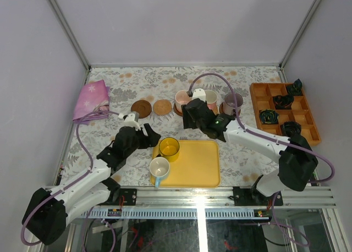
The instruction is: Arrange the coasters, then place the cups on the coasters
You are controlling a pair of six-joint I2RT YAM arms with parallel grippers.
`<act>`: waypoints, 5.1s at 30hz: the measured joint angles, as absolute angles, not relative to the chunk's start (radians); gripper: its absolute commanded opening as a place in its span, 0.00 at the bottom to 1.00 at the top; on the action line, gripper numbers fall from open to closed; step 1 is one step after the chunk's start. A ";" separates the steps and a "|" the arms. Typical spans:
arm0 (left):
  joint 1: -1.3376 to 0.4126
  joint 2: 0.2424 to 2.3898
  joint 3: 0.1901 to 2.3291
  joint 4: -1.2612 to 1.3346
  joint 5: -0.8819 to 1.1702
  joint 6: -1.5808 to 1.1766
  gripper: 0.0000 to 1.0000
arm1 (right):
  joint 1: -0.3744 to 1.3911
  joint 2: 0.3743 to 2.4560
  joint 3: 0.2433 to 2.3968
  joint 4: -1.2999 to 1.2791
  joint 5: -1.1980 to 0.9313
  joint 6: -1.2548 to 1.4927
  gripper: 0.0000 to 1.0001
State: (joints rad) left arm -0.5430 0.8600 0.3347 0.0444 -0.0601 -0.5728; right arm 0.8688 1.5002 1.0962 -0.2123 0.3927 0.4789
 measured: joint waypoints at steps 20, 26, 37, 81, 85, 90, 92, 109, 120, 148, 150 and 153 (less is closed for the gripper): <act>-0.781 0.900 0.331 -0.040 -0.148 -0.632 0.58 | 0.888 1.449 1.036 -0.212 0.286 0.469 0.61; -0.796 0.966 0.363 -0.032 -0.176 -0.613 0.51 | 0.889 1.450 1.036 -0.212 0.285 0.467 0.61; -0.803 1.072 0.408 0.031 -0.132 -0.543 0.40 | 0.889 1.450 1.036 -0.213 0.290 0.467 0.61; -0.844 1.185 0.665 0.071 -0.052 -0.421 0.65 | 0.890 1.379 1.011 -0.258 0.366 0.467 0.63; -0.847 1.113 0.703 -0.016 -0.089 -0.353 0.65 | 0.891 1.315 0.983 -0.251 0.380 0.467 0.61; -0.848 1.104 0.705 -0.118 -0.163 -0.340 0.65 | 0.891 1.271 0.938 -0.254 0.344 0.467 0.61; -0.848 1.102 0.704 -0.154 -0.190 -0.340 0.65 | 0.891 1.271 0.923 -0.257 0.318 0.468 0.60; -0.866 1.083 0.705 -0.304 -0.223 -0.338 0.63 | 0.916 1.386 0.895 -0.286 0.188 0.467 0.40; -0.881 1.105 0.717 -0.308 -0.153 -0.316 0.63 | 0.927 1.394 0.920 -0.371 0.215 0.469 0.26; -0.933 1.188 0.709 -0.217 0.059 -0.184 0.63 | 0.929 1.291 1.000 -0.428 0.384 0.419 0.41; -0.936 1.214 0.707 -0.199 0.057 -0.166 0.63 | 0.929 1.240 0.996 -0.420 0.384 0.422 0.41; -0.936 1.258 0.699 -0.176 0.053 -0.139 0.62 | 0.929 1.197 0.985 -0.408 0.385 0.425 0.41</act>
